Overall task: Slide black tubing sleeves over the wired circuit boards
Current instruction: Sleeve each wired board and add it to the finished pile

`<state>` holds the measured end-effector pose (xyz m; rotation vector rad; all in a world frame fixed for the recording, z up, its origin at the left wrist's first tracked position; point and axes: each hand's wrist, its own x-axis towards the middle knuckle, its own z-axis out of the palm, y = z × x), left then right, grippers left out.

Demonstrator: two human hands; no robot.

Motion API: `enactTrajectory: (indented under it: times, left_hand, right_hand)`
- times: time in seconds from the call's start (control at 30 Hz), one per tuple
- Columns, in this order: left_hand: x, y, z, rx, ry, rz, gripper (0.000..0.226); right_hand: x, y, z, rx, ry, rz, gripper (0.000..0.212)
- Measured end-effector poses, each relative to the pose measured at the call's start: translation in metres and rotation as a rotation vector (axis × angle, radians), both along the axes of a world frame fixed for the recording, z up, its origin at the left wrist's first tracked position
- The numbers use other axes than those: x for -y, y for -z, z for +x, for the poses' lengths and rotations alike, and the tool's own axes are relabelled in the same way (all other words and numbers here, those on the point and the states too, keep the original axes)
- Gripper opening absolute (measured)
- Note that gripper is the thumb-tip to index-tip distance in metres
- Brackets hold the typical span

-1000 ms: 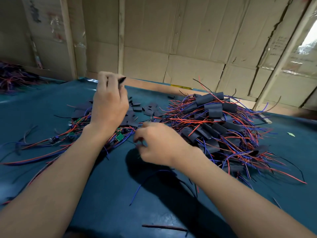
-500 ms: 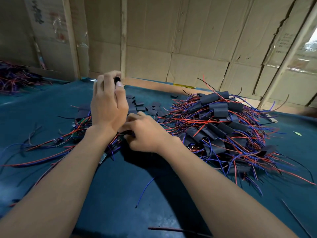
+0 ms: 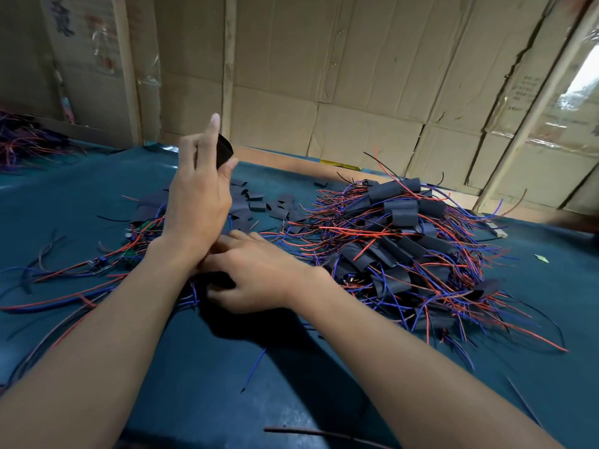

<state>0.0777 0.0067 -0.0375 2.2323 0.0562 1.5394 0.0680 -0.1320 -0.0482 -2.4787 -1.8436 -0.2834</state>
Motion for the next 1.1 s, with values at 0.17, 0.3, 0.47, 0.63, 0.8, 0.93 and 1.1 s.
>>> enactTrajectory:
  times: [0.17,0.3,0.47,0.63,0.8,0.93,1.1]
  left_hand:
    - [-0.003,0.001,-0.004,-0.006,-0.021,-0.044,0.057]
    - [-0.009,0.001,-0.005,-0.008,-0.076,-0.049,0.057]
    - [-0.012,0.006,-0.001,-0.163,-0.164,0.075,0.048]
    - [-0.013,0.01,0.005,-0.235,-0.129,0.078,0.046]
    - [-0.008,0.011,0.004,-0.265,-0.002,0.033,0.047]
    - [0.011,0.013,0.003,-0.292,0.291,-0.019,0.05]
    - [0.032,0.014,0.0,-0.273,0.434,0.028,0.05]
  right_hand:
    - [-0.002,-0.004,-0.01,0.143,-0.047,0.073,0.031]
    - [0.009,-0.016,-0.002,0.099,-0.112,0.266,0.019]
    - [0.026,-0.048,0.026,-0.101,0.021,0.437,0.016]
    - [0.037,-0.079,0.045,-0.372,0.201,0.857,0.017]
    - [0.054,-0.092,0.059,-0.991,0.233,1.266,0.017]
    - [0.082,-0.075,0.047,-1.352,0.171,1.45,0.013]
    - [0.107,-0.045,0.034,-1.533,0.132,1.599,0.016]
